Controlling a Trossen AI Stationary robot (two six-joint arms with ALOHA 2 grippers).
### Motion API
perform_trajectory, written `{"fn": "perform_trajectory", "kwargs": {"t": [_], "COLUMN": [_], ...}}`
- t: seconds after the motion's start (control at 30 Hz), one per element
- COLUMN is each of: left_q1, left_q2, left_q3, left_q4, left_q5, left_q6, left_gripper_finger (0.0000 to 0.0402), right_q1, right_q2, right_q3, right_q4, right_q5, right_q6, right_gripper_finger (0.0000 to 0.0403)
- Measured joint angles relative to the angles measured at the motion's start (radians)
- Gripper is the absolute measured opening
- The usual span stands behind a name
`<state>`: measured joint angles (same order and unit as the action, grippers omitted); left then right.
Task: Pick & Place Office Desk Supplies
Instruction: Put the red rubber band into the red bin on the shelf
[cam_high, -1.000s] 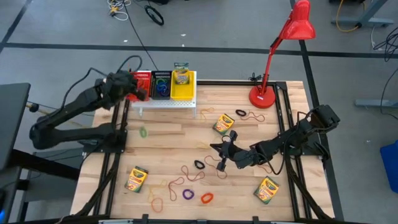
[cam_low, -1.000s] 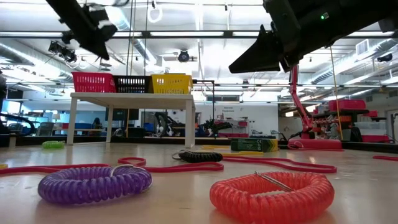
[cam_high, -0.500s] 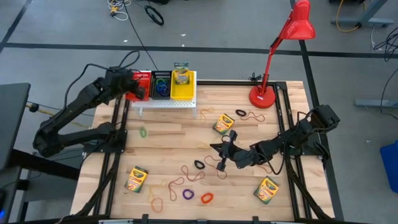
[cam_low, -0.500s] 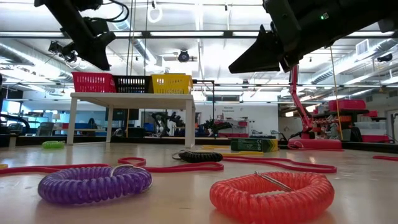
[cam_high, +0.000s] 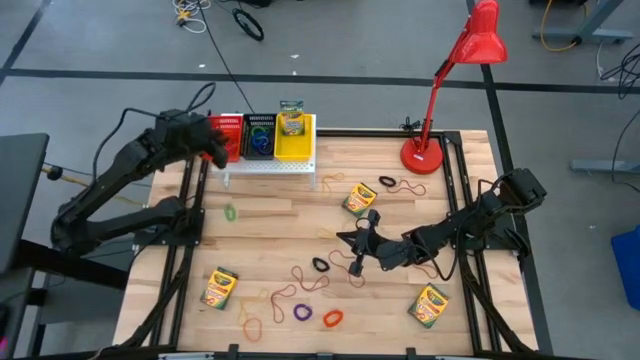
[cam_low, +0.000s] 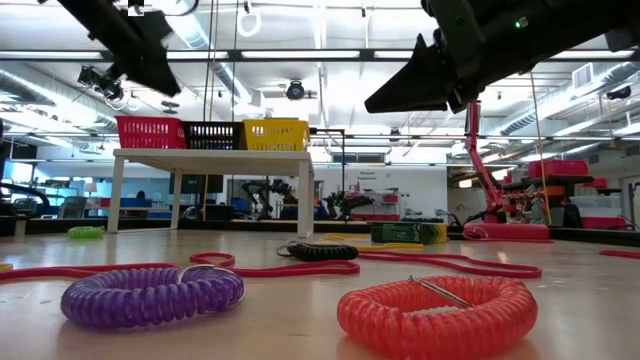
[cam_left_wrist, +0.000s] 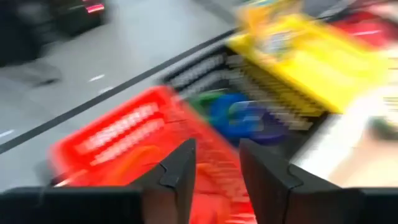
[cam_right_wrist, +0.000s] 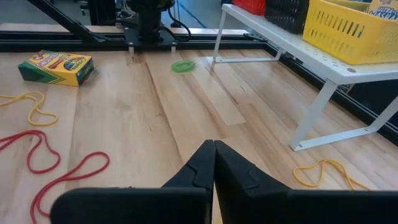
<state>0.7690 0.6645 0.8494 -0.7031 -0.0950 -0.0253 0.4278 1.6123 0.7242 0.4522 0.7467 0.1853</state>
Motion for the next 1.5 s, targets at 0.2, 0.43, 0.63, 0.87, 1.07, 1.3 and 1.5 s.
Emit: {"fn": "perform_trajectory", "kwargs": {"t": [0.2,0.43,0.63,0.87,1.07,1.3,1.5], "left_q1": [-0.237,-0.555,-0.754,-0.872,-0.931,-0.952,-0.951], "left_q2": [-0.071,-0.06,0.057,0.222,0.399,0.621,0.773], "left_q3": [-0.105,-0.38,-0.576,-0.64,-0.64,-0.634,-0.584], "left_q4": [0.22,0.747,1.239,1.468,1.668,1.895,2.006], "left_q5": [0.106,0.079,-0.048,-0.07,-0.09,-0.111,-0.141], "left_q6": [-0.031,-0.023,0.022,0.007,0.022,0.07,0.079], "left_gripper_finger": [0.0052,0.0006,0.0012,0.0012,0.0011,0.0011,0.0011], "right_q1": [0.0,-0.03,-0.062,-0.086,-0.078,-0.018,-0.003], "right_q2": [0.0,0.0,0.0,-0.014,-0.141,-0.226,-0.226], "right_q3": [0.0,-0.052,-0.207,-0.254,-0.177,0.007,0.113], "right_q4": [-0.001,0.158,0.455,0.395,-0.078,-0.814,-1.274], "right_q5": [0.0,-0.067,-0.154,-0.153,-0.17,-0.188,-0.19], "right_q6": [-0.019,-0.011,0.02,0.14,0.278,0.542,0.76], "right_gripper_finger": [0.0008,0.0005,0.0003,0.0001,0.0002,0.004,0.0105]}}
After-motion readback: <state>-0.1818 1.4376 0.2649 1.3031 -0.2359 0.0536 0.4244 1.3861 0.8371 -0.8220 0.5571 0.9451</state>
